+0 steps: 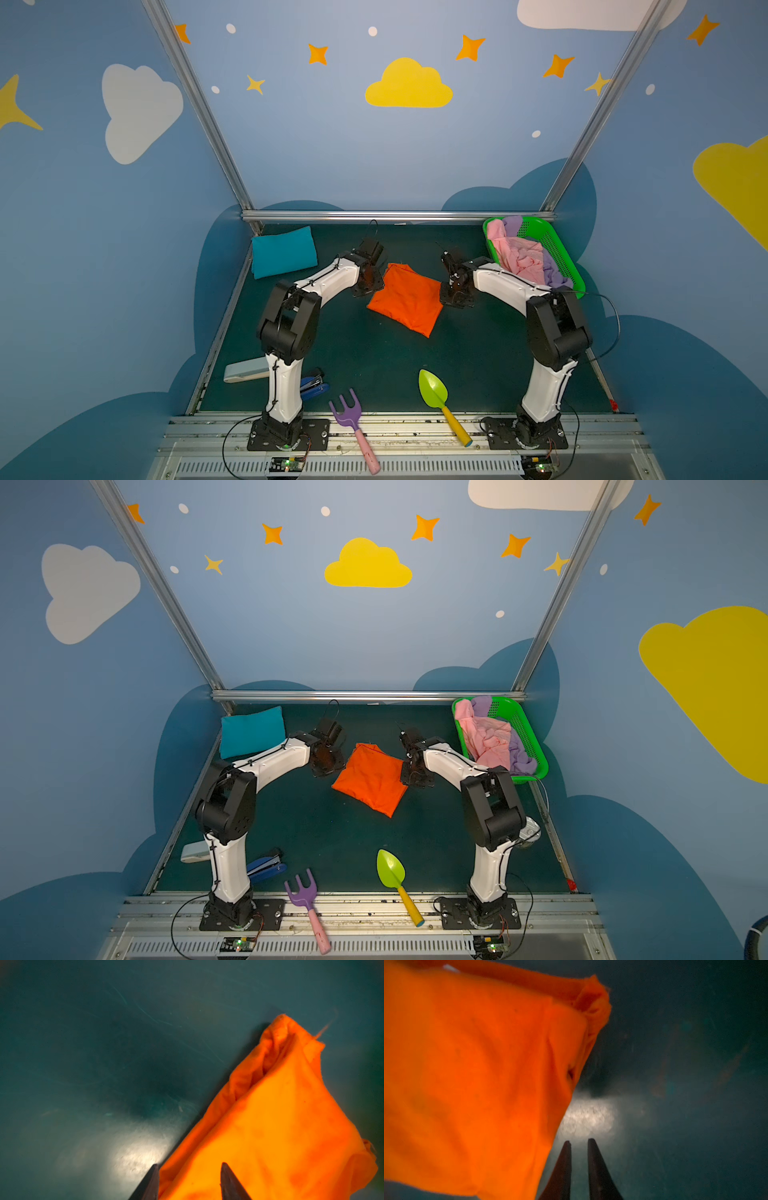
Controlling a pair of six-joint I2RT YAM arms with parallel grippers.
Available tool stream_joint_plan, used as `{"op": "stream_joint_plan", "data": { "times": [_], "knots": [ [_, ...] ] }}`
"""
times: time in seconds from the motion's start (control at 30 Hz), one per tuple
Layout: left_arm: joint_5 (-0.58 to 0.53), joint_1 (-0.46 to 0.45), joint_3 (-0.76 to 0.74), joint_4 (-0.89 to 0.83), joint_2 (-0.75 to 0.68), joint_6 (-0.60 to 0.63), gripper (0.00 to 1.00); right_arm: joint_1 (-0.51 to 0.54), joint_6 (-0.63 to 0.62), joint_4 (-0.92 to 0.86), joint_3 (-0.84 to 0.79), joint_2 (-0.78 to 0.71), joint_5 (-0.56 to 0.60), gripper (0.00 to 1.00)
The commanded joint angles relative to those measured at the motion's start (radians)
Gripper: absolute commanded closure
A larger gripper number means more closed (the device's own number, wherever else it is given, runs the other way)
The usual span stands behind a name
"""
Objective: Fold and stack the t-shirts
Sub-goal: 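Grasp the folded orange shirt's corner with the left gripper while the right withdraws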
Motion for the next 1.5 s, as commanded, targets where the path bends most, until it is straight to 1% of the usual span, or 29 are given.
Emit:
{"op": "stream_joint_plan", "data": {
  "times": [0.0,0.13,0.27,0.37,0.43,0.47,0.57,0.67,0.73,0.83,1.0,1.1,1.2,1.27,1.3,1.33,1.4,1.47],
  "knots": [
    [0.068,-0.004,-0.051,0.060,0.004,-0.018,0.53,-0.026,-0.032,-0.026,0.110,0.093,0.024,0.84],
    [0.118,-0.021,-0.152,0.120,-0.019,-0.064,0.54,-0.040,-0.063,-0.060,0.273,0.202,0.032,0.84],
    [0.160,-0.075,-0.224,0.170,-0.050,-0.119,0.55,-0.048,-0.101,-0.091,0.435,0.293,0.008,0.85],
    [0.163,-0.137,-0.230,0.157,-0.079,-0.123,0.56,-0.053,-0.129,-0.095,0.492,0.311,0.003,0.86],
    [0.163,-0.167,-0.226,0.142,-0.103,-0.115,0.57,-0.062,-0.146,-0.095,0.503,0.296,0.009,0.85],
    [0.189,-0.174,-0.228,0.136,-0.121,-0.110,0.57,-0.069,-0.154,-0.093,0.502,0.281,0.010,0.85],
    [0.180,-0.157,-0.231,0.114,-0.184,-0.093,0.56,-0.093,-0.172,-0.072,0.463,0.209,0.012,0.85],
    [0.114,-0.112,-0.221,0.083,-0.226,-0.059,0.50,-0.113,-0.176,-0.027,0.366,0.095,0.008,0.84],
    [0.115,-0.076,-0.214,0.082,-0.224,-0.047,0.47,-0.121,-0.173,0.008,0.287,0.011,0.006,0.83],
    [0.115,-0.048,-0.194,0.100,-0.190,-0.034,0.42,-0.125,-0.165,0.049,0.181,-0.096,0.001,0.81],
    [0.124,-0.047,-0.164,0.147,-0.096,-0.026,0.35,-0.140,-0.129,0.140,-0.014,-0.269,-0.028,0.76],
    [0.134,-0.047,-0.153,0.172,-0.045,-0.029,0.30,-0.160,-0.101,0.174,-0.094,-0.340,-0.062,0.74],
    [0.151,-0.047,-0.152,0.211,-0.006,-0.039,0.30,-0.177,-0.085,0.171,-0.130,-0.377,-0.087,0.73],
    [0.164,-0.047,-0.155,0.236,0.018,-0.048,0.33,-0.184,-0.083,0.164,-0.139,-0.388,-0.098,0.73],
    [0.164,-0.048,-0.158,0.251,0.030,-0.055,0.40,-0.187,-0.084,0.155,-0.143,-0.391,-0.100,0.73],
    [0.189,-0.049,-0.160,0.261,0.041,-0.063,0.52,-0.189,-0.084,0.152,-0.146,-0.393,-0.100,0.73],
    [0.199,-0.049,-0.156,0.276,0.070,-0.079,0.75,-0.194,-0.083,0.146,-0.157,-0.398,-0.099,0.73],
    [0.205,-0.046,-0.138,0.279,0.100,-0.086,0.86,-0.198,-0.079,0.148,-0.169,-0.401,-0.102,0.73]
  ]
}}
